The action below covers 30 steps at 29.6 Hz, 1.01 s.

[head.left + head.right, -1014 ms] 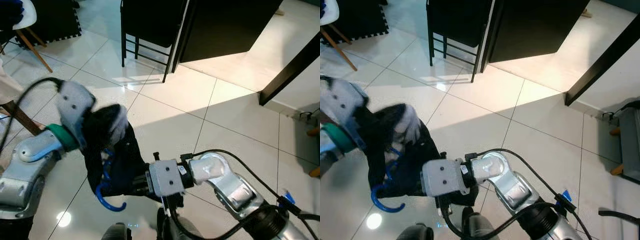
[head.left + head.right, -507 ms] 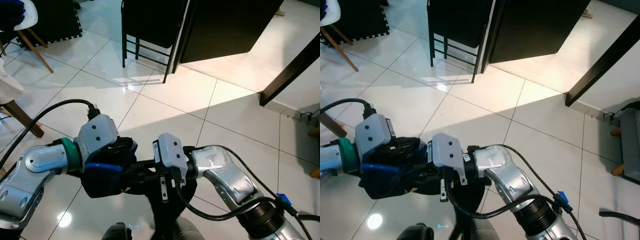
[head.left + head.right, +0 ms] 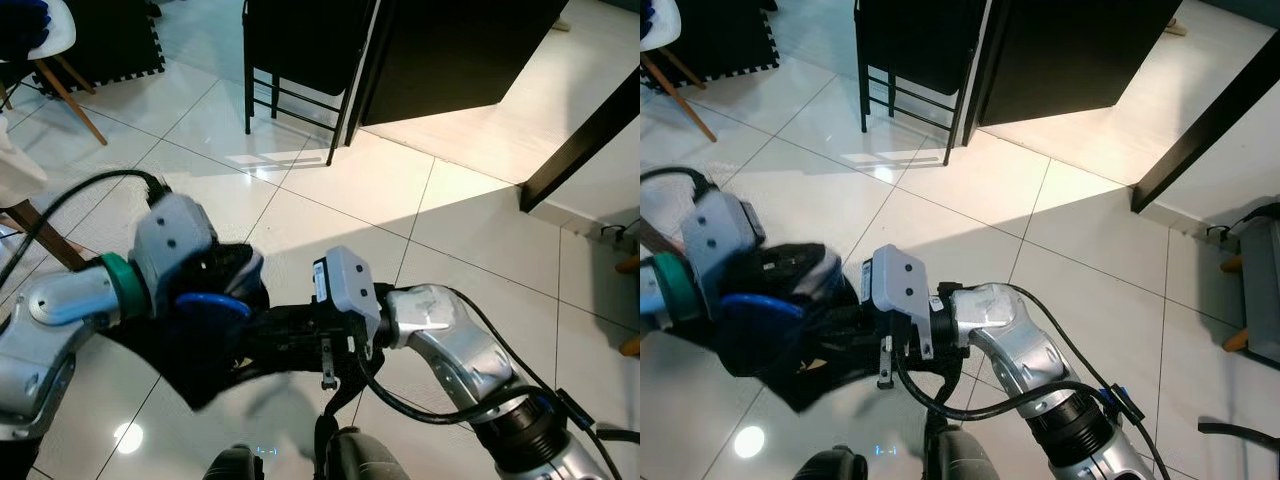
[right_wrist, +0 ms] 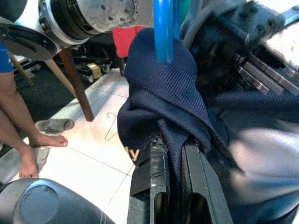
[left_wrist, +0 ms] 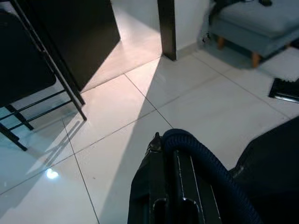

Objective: Hang hanger

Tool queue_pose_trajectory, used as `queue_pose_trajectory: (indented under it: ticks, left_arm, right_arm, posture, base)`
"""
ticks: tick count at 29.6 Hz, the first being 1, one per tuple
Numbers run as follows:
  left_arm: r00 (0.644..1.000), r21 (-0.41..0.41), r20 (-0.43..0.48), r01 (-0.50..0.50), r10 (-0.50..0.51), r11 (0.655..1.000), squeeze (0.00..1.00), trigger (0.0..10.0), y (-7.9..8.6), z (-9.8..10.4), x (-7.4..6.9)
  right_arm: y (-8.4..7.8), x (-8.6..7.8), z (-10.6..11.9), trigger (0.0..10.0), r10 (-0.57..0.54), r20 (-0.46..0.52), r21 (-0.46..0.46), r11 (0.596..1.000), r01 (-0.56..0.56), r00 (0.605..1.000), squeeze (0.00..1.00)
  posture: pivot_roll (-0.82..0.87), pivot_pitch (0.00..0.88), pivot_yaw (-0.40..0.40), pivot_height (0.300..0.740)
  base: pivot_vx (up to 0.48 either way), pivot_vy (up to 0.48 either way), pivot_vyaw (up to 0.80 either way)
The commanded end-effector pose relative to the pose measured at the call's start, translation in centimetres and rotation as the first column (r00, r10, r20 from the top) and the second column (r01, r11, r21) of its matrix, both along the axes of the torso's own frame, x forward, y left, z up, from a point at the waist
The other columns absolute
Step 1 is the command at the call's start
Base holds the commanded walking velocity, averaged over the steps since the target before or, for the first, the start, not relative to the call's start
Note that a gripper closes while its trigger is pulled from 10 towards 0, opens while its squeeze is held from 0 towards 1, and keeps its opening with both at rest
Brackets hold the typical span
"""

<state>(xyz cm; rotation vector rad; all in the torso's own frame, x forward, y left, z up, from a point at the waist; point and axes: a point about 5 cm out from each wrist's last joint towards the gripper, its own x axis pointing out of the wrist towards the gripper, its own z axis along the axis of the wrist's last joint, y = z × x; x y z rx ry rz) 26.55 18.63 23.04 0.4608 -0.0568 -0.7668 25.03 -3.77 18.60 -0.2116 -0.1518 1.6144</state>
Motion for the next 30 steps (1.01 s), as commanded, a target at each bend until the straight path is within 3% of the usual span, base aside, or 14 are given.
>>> queue_pose_trajectory:
  ticks: [1, 3, 4, 6, 12, 13, 20, 25, 30]
  left_arm:
    - [1.0, -0.008, -0.005, -0.024, 0.024, 1.0, 0.0, 10.0, 0.5, 0.2, 0.1]
    - [1.0, 0.002, -0.01, -0.018, 0.018, 1.0, 0.0, 10.0, 0.6, 0.2, 0.1]
    - [1.0, 0.008, -0.02, 0.018, -0.018, 1.0, 0.94, 10.0, 0.5, 0.3, -0.2]
    - [0.999, 0.009, -0.025, 0.039, -0.039, 0.999, 1.0, 10.0, 0.5, 0.3, -0.4]
    - [0.992, 0.026, -0.063, 0.109, -0.107, 0.994, 1.0, 10.0, 0.6, 0.7, -1.0]
    - [0.989, 0.026, -0.073, 0.131, -0.129, 0.991, 0.0, 10.0, 0.9, 1.0, -1.2]
    - [0.978, 0.04, -0.101, 0.185, -0.18, 0.982, 0.0, 10.0, 1.8, 1.9, -1.8]
    - [0.981, 0.079, -0.106, 0.172, -0.163, 0.982, 0.0, 10.0, 3.1, 2.6, -1.8]
    - [0.986, 0.079, -0.088, 0.152, -0.145, 0.985, 0.0, 10.0, 3.4, 3.0, -1.6]
  right_arm:
    - [-0.3, 0.0, 0.1, 0.0, -0.003, -0.006, 0.005, 1.0, 0.003, 1.0, 0.0]
    - [-0.3, 0.0, 0.1, 0.0, -0.003, -0.008, 0.005, 1.0, 0.004, 1.0, 0.0]
    - [-0.3, 0.1, 0.0, 0.0, -0.005, -0.009, 0.004, 1.0, 0.005, 1.0, 0.0]
    - [-0.3, 0.1, 0.0, 0.0, -0.006, -0.009, 0.004, 1.0, 0.006, 1.0, 0.0]
    - [-0.3, 0.1, 0.0, 0.0, -0.008, -0.01, 0.001, 1.0, 0.008, 1.0, 0.0]
    - [-0.4, 0.2, 0.0, 0.0, -0.011, -0.011, -0.001, 1.0, 0.011, 1.0, 0.0]
    - [-0.5, 0.3, -0.2, 0.0, -0.022, -0.014, -0.007, 1.0, 0.022, 1.0, 0.0]
    - [-0.5, 0.3, -0.2, 0.0, -0.027, -0.02, -0.002, 1.0, 0.027, 0.999, 0.0]
    - [-0.5, 0.4, -0.2, 0.0, -0.029, -0.022, 0.001, 1.0, 0.029, 0.999, 0.0]
  posture:
    - [0.1, 0.125, -0.027, 0.74]
    - [0.1, 0.125, -0.028, 0.74]
    - [0.1, 0.125, -0.029, 0.74]
    - [0.1, 0.125, -0.029, 0.74]
    - [0.1, 0.126, -0.028, 0.74]
    - [0.1, 0.126, -0.028, 0.74]
    - [0.1, 0.127, -0.026, 0.74]
    - [0.11, 0.129, -0.02, 0.74]
    - [0.11, 0.127, -0.02, 0.74]
  base:
    - [0.0, 0.0, 0.0]
    - [0.0, 0.0, 0.0]
    - [0.0, 0.0, 0.0]
    - [0.0, 0.0, 0.0]
    - [0.0, 0.0, 0.0]
    - [0.0, 0.0, 0.0]
    - [0.0, 0.0, 0.0]
    - [0.0, 0.0, 0.0]
    - [0.0, 0.0, 0.0]
